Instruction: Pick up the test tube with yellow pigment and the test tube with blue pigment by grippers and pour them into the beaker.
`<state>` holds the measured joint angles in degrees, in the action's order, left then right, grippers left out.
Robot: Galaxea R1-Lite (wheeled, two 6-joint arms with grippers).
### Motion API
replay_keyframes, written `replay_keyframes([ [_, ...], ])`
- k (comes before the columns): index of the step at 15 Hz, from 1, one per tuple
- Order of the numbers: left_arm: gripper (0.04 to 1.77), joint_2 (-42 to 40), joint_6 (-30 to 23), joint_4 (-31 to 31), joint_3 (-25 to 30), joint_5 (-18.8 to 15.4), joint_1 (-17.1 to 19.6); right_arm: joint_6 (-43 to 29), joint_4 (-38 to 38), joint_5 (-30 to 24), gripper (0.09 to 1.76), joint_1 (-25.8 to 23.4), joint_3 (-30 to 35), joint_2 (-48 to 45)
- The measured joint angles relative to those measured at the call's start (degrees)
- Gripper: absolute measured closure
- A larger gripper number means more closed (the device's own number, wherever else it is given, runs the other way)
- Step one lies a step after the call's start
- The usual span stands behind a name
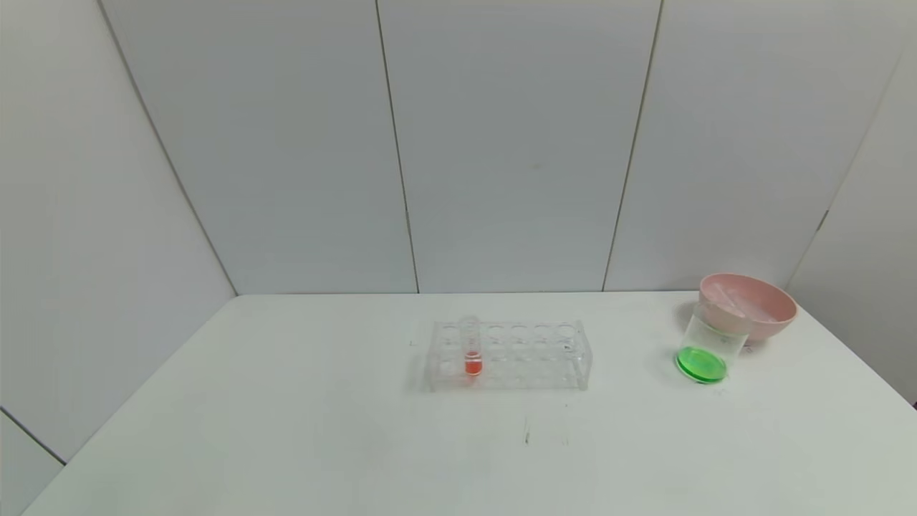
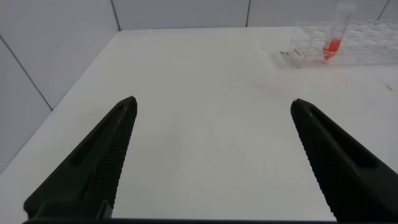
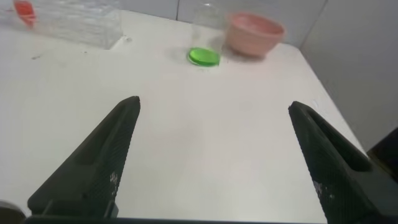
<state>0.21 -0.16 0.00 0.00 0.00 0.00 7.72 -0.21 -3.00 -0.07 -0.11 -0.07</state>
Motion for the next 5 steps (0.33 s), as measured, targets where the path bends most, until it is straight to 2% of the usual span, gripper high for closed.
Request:
replay_keyframes([
  [3,0.05,0.00,0.00,0.00,0.00,0.00,0.00,-5.84,0.34,1.58,0.14,-0.04,0.09,0.00],
  [5,0.05,0.00,0.00,0.00,0.00,0.00,-0.02,-6.27,0.26,1.91,0.14,-0.02,0.11,0.00],
])
